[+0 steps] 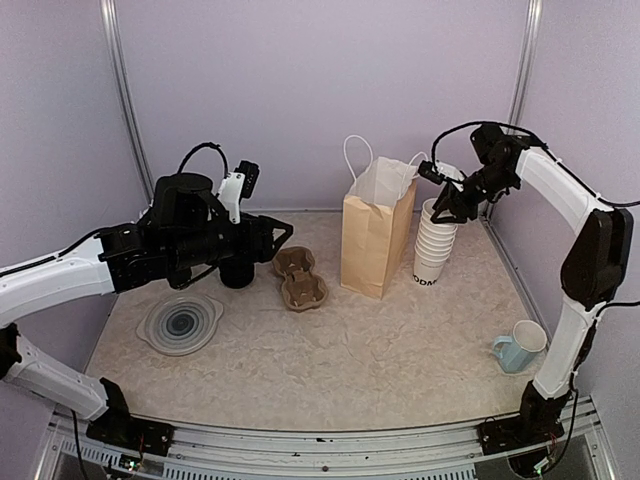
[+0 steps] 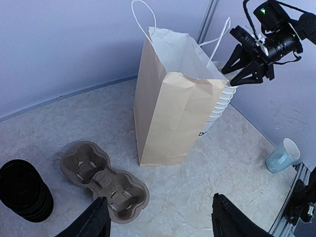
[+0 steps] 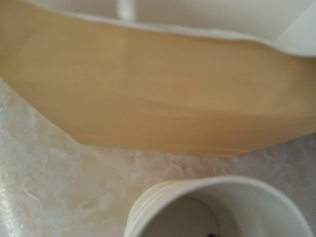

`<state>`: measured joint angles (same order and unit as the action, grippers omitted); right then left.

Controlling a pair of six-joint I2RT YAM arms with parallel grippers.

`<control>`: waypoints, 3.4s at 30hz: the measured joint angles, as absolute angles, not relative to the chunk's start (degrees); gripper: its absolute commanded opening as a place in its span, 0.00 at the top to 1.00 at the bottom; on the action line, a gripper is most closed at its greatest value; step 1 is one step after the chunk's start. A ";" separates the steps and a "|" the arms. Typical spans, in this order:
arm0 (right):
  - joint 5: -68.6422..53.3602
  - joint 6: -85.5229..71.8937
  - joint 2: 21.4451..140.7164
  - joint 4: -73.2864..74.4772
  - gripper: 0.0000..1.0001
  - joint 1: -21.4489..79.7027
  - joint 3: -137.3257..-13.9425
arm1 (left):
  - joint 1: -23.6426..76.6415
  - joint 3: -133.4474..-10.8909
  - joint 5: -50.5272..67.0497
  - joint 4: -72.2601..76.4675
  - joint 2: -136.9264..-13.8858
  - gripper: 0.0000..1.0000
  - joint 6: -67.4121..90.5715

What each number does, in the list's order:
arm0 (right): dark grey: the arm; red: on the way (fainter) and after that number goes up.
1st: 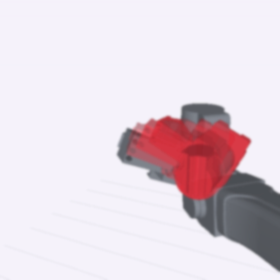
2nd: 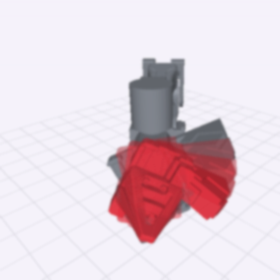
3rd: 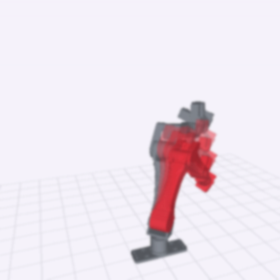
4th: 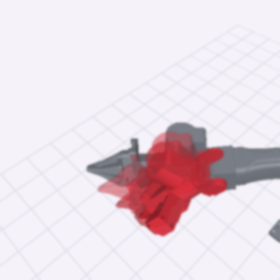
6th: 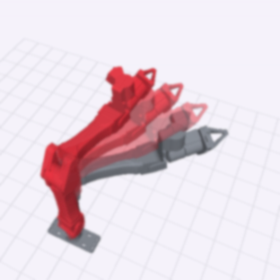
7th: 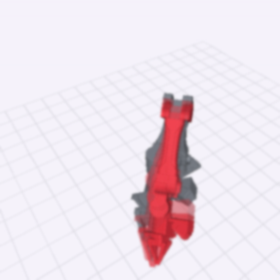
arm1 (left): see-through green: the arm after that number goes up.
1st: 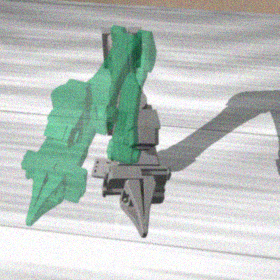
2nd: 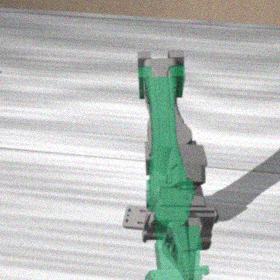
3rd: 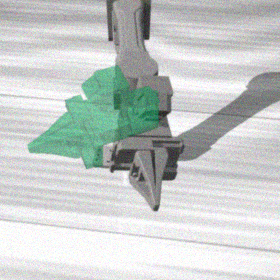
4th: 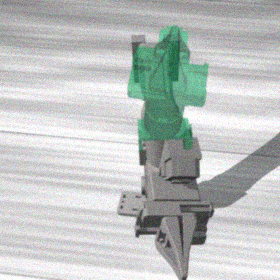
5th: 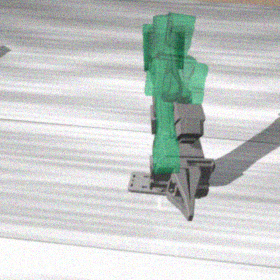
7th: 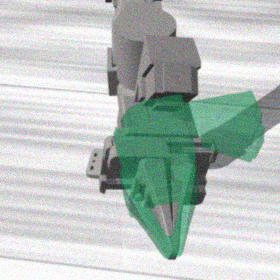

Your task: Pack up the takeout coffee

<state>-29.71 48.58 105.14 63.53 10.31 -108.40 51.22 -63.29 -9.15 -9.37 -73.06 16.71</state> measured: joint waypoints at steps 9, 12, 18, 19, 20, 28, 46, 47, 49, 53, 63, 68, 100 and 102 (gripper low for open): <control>-29.63 47.62 107.48 65.45 0.98 10.35 -110.52 | 51.22 -63.26 -9.02 -8.56 -73.12 0.31 16.69; -29.52 47.18 107.48 66.08 1.00 10.33 -111.13 | 51.22 -63.26 -8.99 -8.45 -73.34 0.31 16.69; -29.12 47.00 107.22 66.74 1.00 10.33 -112.36 | 51.22 -63.26 -8.71 -7.73 -74.11 0.31 16.69; -28.88 46.87 107.02 66.72 1.00 10.35 -112.46 | 51.22 -63.26 -8.54 -7.49 -74.30 0.31 16.69; -28.42 46.76 106.61 66.61 1.00 10.35 -112.46 | 51.22 -63.26 -8.29 -7.16 -74.59 0.31 16.69; -26.74 45.60 98.83 65.87 1.00 10.35 -113.43 | 51.22 -63.26 -7.11 -6.42 -76.93 0.31 16.67; -42.00 55.29 75.29 74.06 1.00 12.40 -101.73 | 49.65 -74.87 -13.98 -23.05 -81.10 0.37 20.27; -42.52 55.31 74.91 74.06 1.00 13.76 -100.64 | 48.84 -75.42 -14.41 -24.84 -81.60 0.37 20.82; -42.83 54.57 74.00 71.48 1.00 18.59 -96.29 | 47.11 -76.47 -15.18 -28.23 -82.87 0.37 22.15; -40.03 51.22 74.87 64.18 1.00 32.62 -85.82 | 43.70 -80.68 -16.73 -35.44 -87.35 0.37 25.19; -29.82 42.00 85.89 45.78 1.00 53.54 -76.01 | 42.83 -85.73 -18.02 -44.71 -93.30 0.39 27.24; -25.67 37.85 86.35 38.98 1.00 57.98 -70.43 | 42.65 -85.73 -17.82 -45.63 -93.47 0.40 27.24; -23.75 32.03 91.68 27.77 0.65 57.87 -64.25 | 39.24 -86.41 -15.51 -45.84 -98.39 0.47 26.76; -24.62 32.64 91.24 30.28 0.65 57.84 -66.57 | 39.22 -86.56 -15.53 -45.95 -99.09 0.49 26.76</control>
